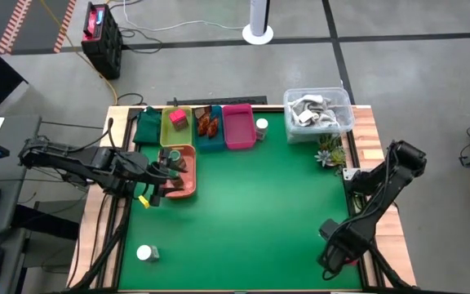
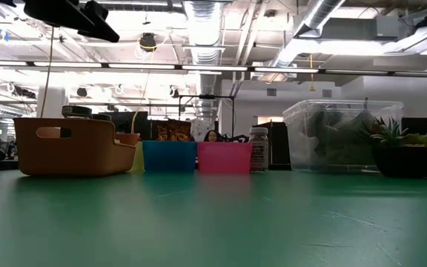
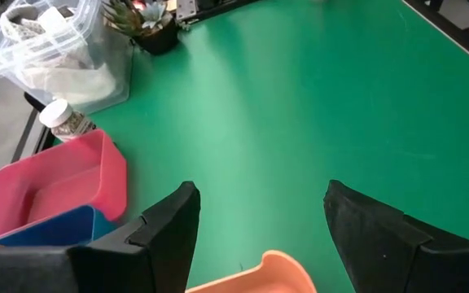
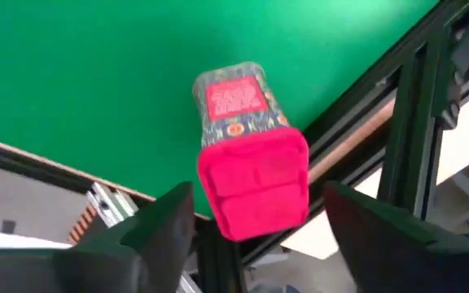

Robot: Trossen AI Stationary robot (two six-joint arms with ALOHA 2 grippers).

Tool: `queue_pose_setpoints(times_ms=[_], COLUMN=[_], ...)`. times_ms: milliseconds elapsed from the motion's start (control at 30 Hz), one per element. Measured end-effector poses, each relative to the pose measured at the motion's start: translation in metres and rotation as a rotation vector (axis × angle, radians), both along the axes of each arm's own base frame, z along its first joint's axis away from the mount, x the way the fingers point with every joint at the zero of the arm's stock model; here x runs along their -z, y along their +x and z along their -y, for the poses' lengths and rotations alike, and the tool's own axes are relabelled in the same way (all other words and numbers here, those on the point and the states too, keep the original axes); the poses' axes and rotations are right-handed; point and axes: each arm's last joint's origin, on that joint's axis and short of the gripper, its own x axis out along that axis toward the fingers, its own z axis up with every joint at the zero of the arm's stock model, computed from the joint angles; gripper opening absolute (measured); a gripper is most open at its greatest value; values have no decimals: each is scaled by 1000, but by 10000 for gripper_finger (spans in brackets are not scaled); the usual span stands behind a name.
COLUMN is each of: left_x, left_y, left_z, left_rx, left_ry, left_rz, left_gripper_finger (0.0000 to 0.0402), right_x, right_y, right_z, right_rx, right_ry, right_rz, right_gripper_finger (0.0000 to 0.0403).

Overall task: Sort spices by type
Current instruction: Put the red seasoning can into the green bin

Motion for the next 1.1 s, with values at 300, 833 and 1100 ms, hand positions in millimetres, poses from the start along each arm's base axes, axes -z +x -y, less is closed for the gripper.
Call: queue_pose_setpoints(times_ms=[300, 833, 1100], left_x=[0, 5, 5], left_y=[0, -3, -3], left_z=[0, -1, -1], left_rx=[-5, -8, -20], left_ry=[6, 11, 29], left_rz=[-5, -54, -52], left_gripper_finger=[249, 249, 249], right_x=[0, 27, 43], right_y=[-5, -14, -13], right_z=[0, -7, -2], right_rx=[-20, -22, -33], right_ry=[-4, 33, 66], right_rz=[-34, -3, 14], right_gripper_finger=[393, 368, 335])
